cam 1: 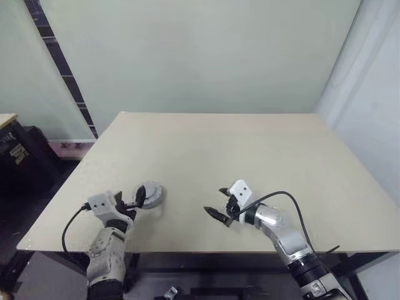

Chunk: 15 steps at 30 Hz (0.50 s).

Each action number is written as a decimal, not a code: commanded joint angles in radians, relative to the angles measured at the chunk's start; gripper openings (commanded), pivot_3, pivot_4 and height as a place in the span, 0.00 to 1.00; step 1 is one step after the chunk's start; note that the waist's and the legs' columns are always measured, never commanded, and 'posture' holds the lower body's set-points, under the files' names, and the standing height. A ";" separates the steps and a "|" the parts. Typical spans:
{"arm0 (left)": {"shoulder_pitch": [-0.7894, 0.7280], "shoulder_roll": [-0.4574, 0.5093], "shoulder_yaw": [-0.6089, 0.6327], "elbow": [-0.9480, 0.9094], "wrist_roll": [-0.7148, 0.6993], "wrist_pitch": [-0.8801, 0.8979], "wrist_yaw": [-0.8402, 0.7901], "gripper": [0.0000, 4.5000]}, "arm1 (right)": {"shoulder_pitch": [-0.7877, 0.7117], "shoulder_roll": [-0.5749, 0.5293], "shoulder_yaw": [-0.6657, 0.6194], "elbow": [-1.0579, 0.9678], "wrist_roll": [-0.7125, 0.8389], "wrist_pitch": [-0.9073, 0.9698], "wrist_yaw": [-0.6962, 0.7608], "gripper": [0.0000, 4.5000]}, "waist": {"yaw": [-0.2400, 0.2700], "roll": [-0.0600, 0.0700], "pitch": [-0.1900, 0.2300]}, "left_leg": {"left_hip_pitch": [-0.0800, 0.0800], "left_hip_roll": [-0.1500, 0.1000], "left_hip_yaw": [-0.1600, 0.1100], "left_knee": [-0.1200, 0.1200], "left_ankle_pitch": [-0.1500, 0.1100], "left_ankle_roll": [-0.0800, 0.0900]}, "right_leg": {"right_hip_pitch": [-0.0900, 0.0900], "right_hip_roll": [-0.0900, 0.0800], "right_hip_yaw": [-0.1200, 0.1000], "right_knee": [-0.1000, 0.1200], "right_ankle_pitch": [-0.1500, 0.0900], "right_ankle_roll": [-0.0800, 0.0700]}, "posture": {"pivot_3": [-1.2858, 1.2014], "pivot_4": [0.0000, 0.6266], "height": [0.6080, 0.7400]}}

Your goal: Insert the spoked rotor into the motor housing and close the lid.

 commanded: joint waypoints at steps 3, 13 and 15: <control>0.132 0.086 -0.087 -0.319 -0.068 0.103 -0.171 0.99 | -0.024 -0.015 -0.096 -0.082 0.045 0.065 -0.045 1.00 | -0.001 0.000 0.000 | 0.000 0.000 0.001 0.000 0.000 0.000 | 0.000 -0.001 0.000 0.000 0.000 0.000 | 0.52 0.00 1.00; 0.208 0.221 -0.200 -0.607 -0.146 0.383 -0.238 0.99 | 0.047 -0.132 -0.120 -0.168 0.012 0.122 -0.060 1.00 | -0.002 0.002 0.001 | 0.002 0.000 0.001 0.000 0.000 0.000 | 0.000 -0.001 0.000 0.001 -0.002 -0.002 | 0.52 0.00 1.00; 0.188 0.218 -0.206 -0.591 -0.140 0.386 -0.238 0.99 | 0.052 -0.144 -0.117 -0.177 0.006 0.128 -0.061 1.00 | -0.003 0.002 0.001 | 0.002 0.001 0.001 0.000 0.000 0.000 | 0.000 -0.001 0.000 0.001 -0.002 -0.002 | 0.52 0.00 1.00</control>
